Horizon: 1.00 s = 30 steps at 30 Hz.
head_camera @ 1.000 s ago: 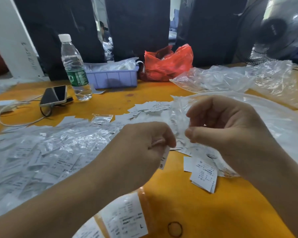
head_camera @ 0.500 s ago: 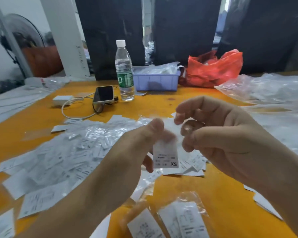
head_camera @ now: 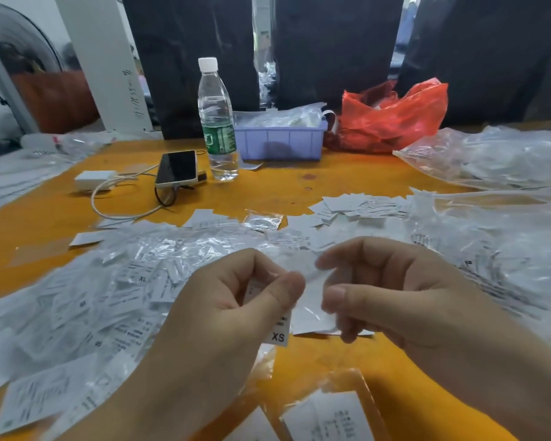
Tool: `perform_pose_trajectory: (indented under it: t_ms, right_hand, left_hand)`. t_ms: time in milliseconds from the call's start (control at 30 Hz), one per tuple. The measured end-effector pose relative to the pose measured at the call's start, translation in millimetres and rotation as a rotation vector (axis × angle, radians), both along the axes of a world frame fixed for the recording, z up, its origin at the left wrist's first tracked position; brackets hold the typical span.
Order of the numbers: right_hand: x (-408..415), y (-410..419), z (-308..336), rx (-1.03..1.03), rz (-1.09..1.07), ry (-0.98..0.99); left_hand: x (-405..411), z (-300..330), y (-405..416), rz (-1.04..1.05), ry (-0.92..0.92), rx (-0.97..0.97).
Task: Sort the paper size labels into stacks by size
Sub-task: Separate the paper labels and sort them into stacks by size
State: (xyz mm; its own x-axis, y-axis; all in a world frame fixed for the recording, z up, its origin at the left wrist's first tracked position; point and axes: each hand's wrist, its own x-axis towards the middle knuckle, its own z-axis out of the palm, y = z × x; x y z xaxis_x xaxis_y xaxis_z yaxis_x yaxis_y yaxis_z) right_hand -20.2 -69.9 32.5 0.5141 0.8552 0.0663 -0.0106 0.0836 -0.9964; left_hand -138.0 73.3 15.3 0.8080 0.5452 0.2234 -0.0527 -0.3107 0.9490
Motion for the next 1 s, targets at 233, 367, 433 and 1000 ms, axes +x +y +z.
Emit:
perform_pose_trajectory:
  t_ms: [233,367,433,1000]
  right_hand:
    - [-3.2,0.2,-2.0,-0.048,-0.043,-0.052]
    - [-3.5,0.7,-2.9,-0.049,0.014,-0.029]
    - [-5.4,1.3,-2.2,-0.044,0.097,0.008]
    - [-5.6,0.4,-3.2,-0.009,-0.013,-0.009]
  left_hand:
    - [-4.0,0.4,0.0,0.004,-0.008,0.010]
    - [-3.1,1.5,-5.4,-0.081,0.034,0.009]
    - [-2.8,1.5,-9.4,-0.115,0.057,0.029]
    - [-4.5,1.6,-0.5,-0.106,0.041,-0.001]
